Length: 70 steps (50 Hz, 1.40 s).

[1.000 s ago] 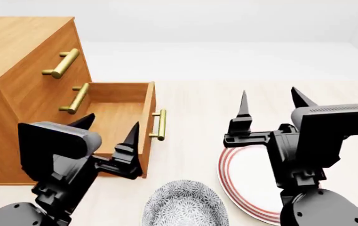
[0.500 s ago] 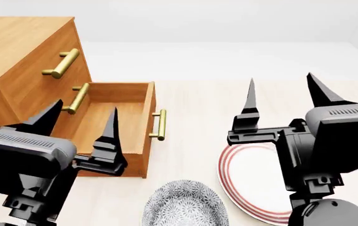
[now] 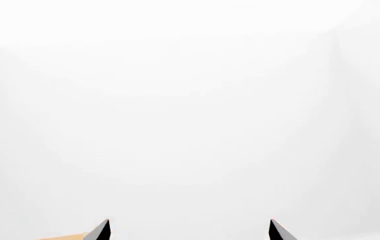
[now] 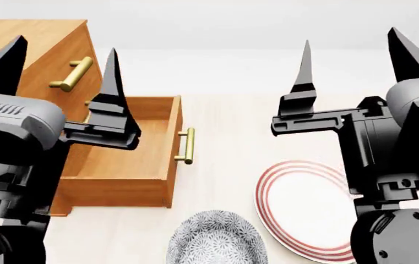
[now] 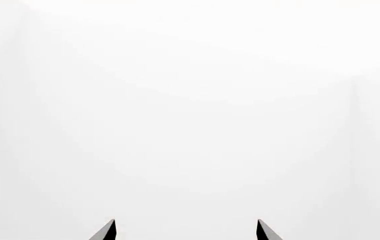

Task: Open the bottom drawer of the cabinet.

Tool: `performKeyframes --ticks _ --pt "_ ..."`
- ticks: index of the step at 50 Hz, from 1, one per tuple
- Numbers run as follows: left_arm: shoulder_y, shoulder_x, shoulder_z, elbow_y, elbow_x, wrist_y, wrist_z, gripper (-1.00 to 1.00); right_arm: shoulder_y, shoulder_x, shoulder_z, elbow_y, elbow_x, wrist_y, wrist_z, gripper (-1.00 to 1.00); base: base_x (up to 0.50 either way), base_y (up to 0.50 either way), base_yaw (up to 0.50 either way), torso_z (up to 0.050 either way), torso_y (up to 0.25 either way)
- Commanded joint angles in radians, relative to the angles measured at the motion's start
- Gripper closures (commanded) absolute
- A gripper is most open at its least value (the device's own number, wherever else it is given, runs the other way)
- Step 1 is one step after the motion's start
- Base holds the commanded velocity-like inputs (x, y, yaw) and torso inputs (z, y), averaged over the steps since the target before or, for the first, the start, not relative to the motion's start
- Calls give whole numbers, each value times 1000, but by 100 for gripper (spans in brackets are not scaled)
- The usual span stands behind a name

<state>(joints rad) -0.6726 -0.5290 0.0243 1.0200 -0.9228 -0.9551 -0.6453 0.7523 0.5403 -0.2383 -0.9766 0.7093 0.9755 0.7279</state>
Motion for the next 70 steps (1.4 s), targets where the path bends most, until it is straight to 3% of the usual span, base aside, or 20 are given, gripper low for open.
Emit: performKeyframes --ticks 1,22,70 --pt "-147 -24 42 -9 -53 -28 -92 -100 77 0 4 -11 43 42 15 -100 0 0 0 0 0" --pt "-248 -23 57 -29 -119 -45 -145 -100 208 -13 13 -18 133 100 53 -100 0 0 0 0 0" --pt "-315 -94 73 10 -263 5 -267 -100 351 4 4 -34 296 136 153 -100 0 0 0 0 0"
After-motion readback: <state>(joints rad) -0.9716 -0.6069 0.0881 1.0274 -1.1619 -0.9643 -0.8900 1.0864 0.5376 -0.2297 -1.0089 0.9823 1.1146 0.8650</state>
